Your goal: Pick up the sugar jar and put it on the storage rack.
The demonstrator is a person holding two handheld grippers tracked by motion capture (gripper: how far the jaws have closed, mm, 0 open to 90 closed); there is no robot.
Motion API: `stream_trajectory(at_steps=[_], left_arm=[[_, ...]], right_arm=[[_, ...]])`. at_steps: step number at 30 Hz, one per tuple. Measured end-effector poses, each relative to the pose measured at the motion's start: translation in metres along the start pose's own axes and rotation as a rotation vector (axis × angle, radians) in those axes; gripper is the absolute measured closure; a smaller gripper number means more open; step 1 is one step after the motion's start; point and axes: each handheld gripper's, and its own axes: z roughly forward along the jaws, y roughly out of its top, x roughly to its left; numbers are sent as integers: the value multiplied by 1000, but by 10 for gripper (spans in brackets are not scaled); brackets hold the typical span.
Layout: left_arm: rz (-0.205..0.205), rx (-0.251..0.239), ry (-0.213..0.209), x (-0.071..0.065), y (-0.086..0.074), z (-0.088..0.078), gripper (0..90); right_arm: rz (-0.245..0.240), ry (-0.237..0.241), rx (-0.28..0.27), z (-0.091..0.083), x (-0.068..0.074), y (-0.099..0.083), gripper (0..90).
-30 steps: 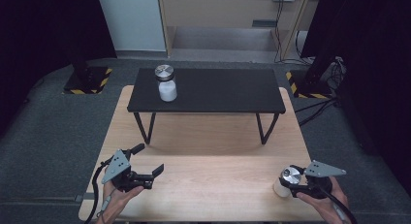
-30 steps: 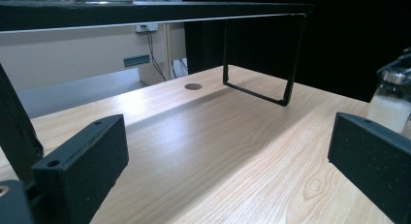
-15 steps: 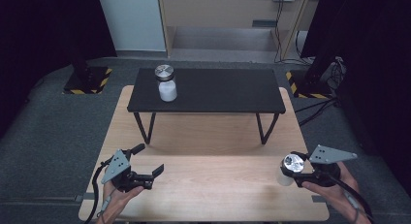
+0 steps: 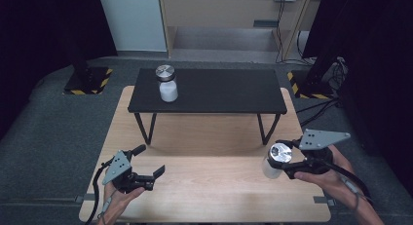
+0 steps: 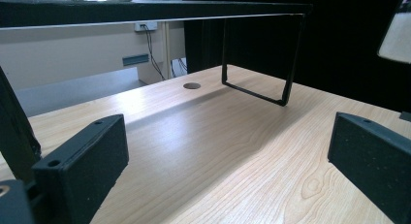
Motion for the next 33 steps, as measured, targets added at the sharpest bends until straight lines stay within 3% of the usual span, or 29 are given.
stream_trajectory(at_steps=[5, 11, 21, 33], left_arm=[[-5, -2, 1, 0, 0, 0, 0], [-8, -3, 3, 1, -1, -1, 0], [-9, -2, 4, 1, -1, -2, 0], [-14, -3, -1, 2, -1, -1, 0]], right_arm=[[-21, 41, -8, 11, -3, 17, 348], [-45, 45, 1, 24, -7, 37, 348], [-22, -34, 21, 36, -13, 77, 349], [51, -117, 11, 41, -35, 112, 349]])
